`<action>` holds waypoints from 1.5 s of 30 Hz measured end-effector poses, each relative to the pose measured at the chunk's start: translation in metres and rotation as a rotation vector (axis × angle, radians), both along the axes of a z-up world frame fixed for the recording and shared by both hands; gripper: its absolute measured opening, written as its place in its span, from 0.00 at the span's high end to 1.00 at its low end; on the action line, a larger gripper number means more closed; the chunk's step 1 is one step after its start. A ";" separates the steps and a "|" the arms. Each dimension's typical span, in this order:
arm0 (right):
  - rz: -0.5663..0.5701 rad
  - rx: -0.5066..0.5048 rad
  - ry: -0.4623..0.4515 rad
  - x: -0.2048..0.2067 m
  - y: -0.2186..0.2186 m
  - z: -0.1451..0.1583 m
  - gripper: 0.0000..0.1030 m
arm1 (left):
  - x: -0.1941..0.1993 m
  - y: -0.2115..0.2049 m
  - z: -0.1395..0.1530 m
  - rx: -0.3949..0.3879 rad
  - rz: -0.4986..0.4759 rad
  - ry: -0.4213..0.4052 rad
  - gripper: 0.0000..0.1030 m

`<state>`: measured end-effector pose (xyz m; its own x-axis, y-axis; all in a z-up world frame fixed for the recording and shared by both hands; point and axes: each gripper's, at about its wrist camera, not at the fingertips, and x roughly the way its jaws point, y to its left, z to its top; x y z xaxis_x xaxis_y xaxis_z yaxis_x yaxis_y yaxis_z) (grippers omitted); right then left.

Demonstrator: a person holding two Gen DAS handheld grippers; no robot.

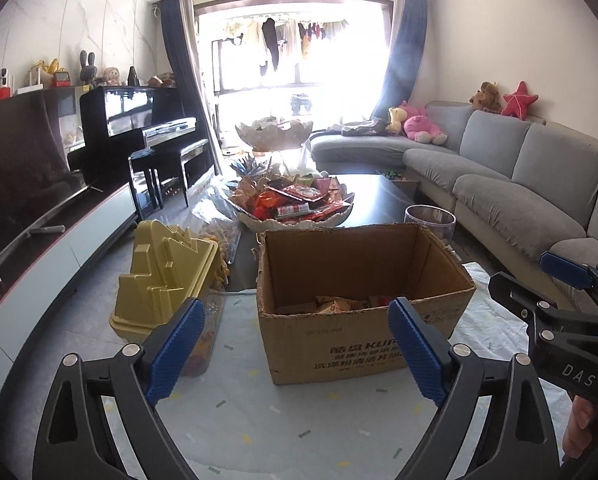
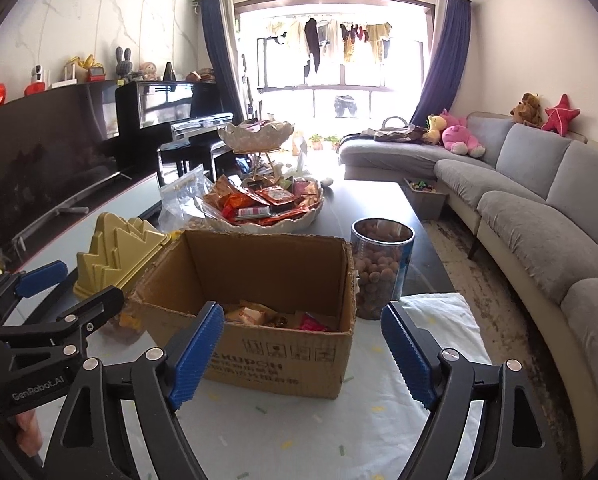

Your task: Organize snacks

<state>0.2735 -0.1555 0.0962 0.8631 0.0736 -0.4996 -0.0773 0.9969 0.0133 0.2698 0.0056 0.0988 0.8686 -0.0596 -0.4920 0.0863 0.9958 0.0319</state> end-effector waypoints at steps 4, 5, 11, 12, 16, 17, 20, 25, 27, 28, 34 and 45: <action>-0.023 0.001 -0.024 -0.025 -0.006 0.002 0.16 | -0.026 -0.002 0.005 0.005 0.001 -0.041 0.00; -0.027 0.007 -0.030 -0.031 -0.007 0.003 0.15 | -0.032 -0.003 0.006 0.008 0.005 -0.053 0.00; -0.044 0.012 -0.039 -0.065 -0.011 0.002 0.12 | -0.060 -0.002 0.007 -0.012 0.009 -0.073 0.00; -0.048 0.012 -0.041 -0.069 -0.011 0.002 0.12 | -0.065 -0.002 0.005 -0.014 0.011 -0.069 0.00; -0.058 -0.005 -0.053 -0.090 -0.013 0.001 0.11 | -0.079 -0.002 0.000 -0.025 0.015 -0.059 0.00; -0.060 -0.007 -0.054 -0.094 -0.013 0.001 0.11 | -0.082 -0.002 0.000 -0.024 0.017 -0.056 0.00; -0.060 -0.004 -0.048 -0.107 -0.014 -0.002 0.10 | -0.092 -0.004 -0.001 -0.019 0.011 -0.057 0.00; -0.070 0.005 -0.052 -0.125 -0.018 -0.002 0.10 | -0.108 -0.007 0.000 -0.020 0.002 -0.060 0.00; -0.070 0.007 -0.054 -0.130 -0.020 -0.001 0.10 | -0.112 -0.007 0.001 -0.022 -0.001 -0.062 0.00; -0.069 0.008 -0.055 -0.132 -0.020 -0.001 0.10 | -0.114 -0.007 0.001 -0.024 -0.003 -0.061 0.00; -0.069 0.006 -0.072 -0.142 -0.019 0.002 0.10 | -0.126 -0.005 0.002 -0.036 -0.005 -0.068 0.00; -0.062 0.006 -0.085 -0.159 -0.016 0.002 0.10 | -0.142 -0.006 0.001 -0.033 -0.004 -0.081 0.00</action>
<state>0.1149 -0.1717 0.0986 0.9054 0.0214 -0.4241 -0.0164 0.9997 0.0155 0.1274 0.0001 0.0998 0.9050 -0.0781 -0.4182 0.0887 0.9960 0.0058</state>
